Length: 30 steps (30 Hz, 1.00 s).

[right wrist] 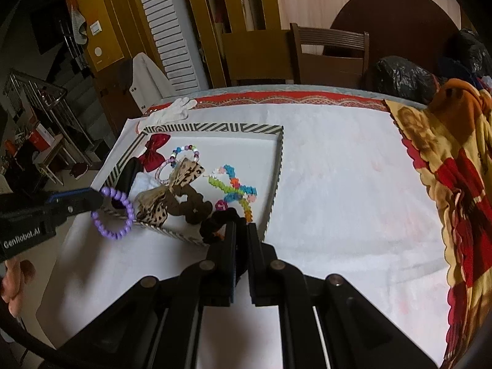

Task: Organize jewelry
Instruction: 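Carry the purple bracelet and black scrunchie into the tray and open both grippers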

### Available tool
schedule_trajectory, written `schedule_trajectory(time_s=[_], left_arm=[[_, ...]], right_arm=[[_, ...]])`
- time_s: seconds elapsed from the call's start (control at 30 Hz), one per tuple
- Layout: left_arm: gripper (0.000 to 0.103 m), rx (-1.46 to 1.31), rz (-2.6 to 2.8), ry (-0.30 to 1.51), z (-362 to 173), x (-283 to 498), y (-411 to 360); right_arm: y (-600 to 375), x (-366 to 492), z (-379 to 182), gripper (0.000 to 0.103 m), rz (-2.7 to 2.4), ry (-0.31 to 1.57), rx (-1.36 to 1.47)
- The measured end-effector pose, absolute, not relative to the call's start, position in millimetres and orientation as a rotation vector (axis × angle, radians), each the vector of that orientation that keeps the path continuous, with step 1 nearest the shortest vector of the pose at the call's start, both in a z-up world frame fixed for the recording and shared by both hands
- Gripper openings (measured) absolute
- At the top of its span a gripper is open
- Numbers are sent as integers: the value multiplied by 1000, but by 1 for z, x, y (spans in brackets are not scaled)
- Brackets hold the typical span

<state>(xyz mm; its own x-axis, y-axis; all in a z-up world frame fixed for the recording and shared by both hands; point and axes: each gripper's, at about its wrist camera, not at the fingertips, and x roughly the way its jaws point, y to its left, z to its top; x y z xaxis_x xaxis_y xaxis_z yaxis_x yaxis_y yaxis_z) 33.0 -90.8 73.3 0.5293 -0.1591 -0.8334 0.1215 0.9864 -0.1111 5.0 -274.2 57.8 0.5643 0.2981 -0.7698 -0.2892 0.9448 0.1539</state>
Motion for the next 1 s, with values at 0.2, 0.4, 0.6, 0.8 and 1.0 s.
schedule_trajectory(time_s=[0.2,0.4,0.6,0.8,1.0], left_arm=[[1,-24,-195,986,81,69,-96],[1,-40,-232,1006,77,119,-103],[1,-51,-259,1023,62,163,-112],[1,-71,-251,1052,36,196,-111],[1,-91,-169,1106,2,214,-90]], right_arm=[[-269,22,56,6,337,915,16],[-268,50,56,6,329,921,43],[-261,86,47,6,326,950,62],[-258,124,34,6,312,983,97],[-246,162,10,6,303,1033,102]])
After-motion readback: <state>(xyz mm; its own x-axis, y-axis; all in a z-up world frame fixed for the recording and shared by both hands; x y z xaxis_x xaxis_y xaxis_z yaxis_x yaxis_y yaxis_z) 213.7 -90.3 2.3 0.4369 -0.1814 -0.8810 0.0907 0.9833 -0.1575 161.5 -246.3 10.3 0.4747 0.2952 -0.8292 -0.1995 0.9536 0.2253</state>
